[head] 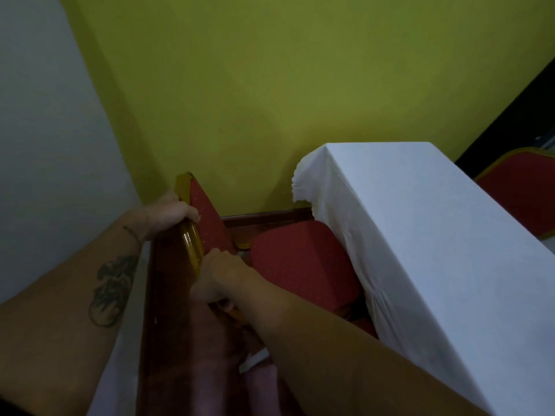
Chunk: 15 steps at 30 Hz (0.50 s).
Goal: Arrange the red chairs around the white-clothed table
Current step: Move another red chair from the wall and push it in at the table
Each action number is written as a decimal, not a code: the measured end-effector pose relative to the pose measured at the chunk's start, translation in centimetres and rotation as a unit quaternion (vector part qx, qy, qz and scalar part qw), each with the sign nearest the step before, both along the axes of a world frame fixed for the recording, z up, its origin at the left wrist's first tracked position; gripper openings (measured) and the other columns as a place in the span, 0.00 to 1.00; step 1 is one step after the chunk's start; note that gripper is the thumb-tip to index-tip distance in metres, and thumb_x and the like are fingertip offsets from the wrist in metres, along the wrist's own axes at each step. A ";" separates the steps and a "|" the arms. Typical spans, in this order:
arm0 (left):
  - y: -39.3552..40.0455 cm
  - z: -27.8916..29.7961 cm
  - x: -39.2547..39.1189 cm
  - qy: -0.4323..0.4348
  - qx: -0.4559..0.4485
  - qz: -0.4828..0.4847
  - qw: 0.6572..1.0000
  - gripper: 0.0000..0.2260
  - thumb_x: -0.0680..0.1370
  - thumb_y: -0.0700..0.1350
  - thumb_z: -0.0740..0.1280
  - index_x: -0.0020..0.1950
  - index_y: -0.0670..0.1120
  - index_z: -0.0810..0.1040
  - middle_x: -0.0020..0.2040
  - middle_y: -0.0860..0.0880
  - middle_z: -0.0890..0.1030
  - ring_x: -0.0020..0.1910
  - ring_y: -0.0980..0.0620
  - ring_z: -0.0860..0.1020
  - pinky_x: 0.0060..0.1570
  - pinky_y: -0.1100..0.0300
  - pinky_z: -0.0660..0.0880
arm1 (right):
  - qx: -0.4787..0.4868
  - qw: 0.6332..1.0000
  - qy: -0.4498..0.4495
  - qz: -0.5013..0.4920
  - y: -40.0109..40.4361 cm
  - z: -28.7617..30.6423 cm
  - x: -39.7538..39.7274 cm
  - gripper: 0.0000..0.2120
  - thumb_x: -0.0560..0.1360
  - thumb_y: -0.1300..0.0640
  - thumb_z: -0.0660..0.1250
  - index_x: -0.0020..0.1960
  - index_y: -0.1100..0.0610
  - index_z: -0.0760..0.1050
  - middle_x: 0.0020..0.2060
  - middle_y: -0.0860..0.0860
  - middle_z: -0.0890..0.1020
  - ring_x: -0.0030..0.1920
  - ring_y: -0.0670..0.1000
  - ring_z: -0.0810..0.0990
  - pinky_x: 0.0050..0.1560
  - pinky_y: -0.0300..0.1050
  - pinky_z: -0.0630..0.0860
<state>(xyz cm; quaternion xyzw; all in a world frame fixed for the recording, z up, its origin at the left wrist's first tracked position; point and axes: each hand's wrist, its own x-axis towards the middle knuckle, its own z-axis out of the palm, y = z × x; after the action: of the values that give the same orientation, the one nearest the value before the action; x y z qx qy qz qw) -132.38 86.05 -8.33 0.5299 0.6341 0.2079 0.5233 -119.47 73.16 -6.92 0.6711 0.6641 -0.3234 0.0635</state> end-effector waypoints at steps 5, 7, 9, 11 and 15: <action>2.5 -0.1 2.0 0.011 0.004 -0.025 1.000 0.09 0.70 0.34 0.71 0.41 0.43 0.72 0.25 0.49 0.80 0.23 0.52 0.79 0.25 0.60 0.75 | -0.033 0.999 0.022 -0.011 2.6 -0.3 1.1 0.30 0.72 0.50 0.72 0.67 0.67 0.73 0.62 0.62 0.79 0.56 0.64 0.83 0.54 0.57 0.83; 3.4 0.0 2.9 0.013 0.007 -0.032 0.999 0.09 0.70 0.36 0.71 0.43 0.43 0.72 0.27 0.47 0.81 0.25 0.49 0.80 0.23 0.61 0.73 | -0.044 0.999 0.020 -0.015 3.8 -0.5 1.8 0.30 0.72 0.48 0.73 0.66 0.65 0.74 0.63 0.61 0.79 0.55 0.62 0.84 0.53 0.55 0.83; 4.2 0.2 3.8 0.015 0.010 -0.035 0.999 0.11 0.69 0.37 0.72 0.47 0.42 0.72 0.31 0.45 0.80 0.27 0.47 0.79 0.24 0.59 0.73 | -0.049 0.998 0.022 -0.041 4.6 -0.9 2.6 0.33 0.70 0.46 0.73 0.68 0.64 0.73 0.63 0.60 0.79 0.56 0.61 0.84 0.53 0.54 0.83; 4.7 0.2 5.0 0.001 0.011 -0.038 0.999 0.12 0.69 0.37 0.71 0.50 0.39 0.73 0.34 0.44 0.80 0.27 0.48 0.79 0.24 0.59 0.74 | -0.040 0.996 0.021 -0.076 4.9 -1.5 3.4 0.37 0.69 0.45 0.72 0.71 0.63 0.68 0.64 0.59 0.78 0.60 0.62 0.81 0.55 0.53 0.79; 5.3 0.1 8.2 0.016 0.036 -0.021 0.999 0.20 0.73 0.39 0.69 0.61 0.39 0.67 0.42 0.44 0.75 0.34 0.49 0.76 0.18 0.65 0.69 | -0.023 0.995 0.016 -0.099 5.6 -2.0 5.4 0.40 0.70 0.42 0.69 0.74 0.60 0.61 0.69 0.60 0.72 0.69 0.64 0.71 0.53 0.53 0.66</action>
<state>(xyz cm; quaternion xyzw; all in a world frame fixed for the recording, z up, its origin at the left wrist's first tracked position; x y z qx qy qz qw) -124.13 91.37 -8.26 0.5650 0.6228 0.2112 0.4983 -114.02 78.77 -8.96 0.7264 0.5881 -0.3538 0.0362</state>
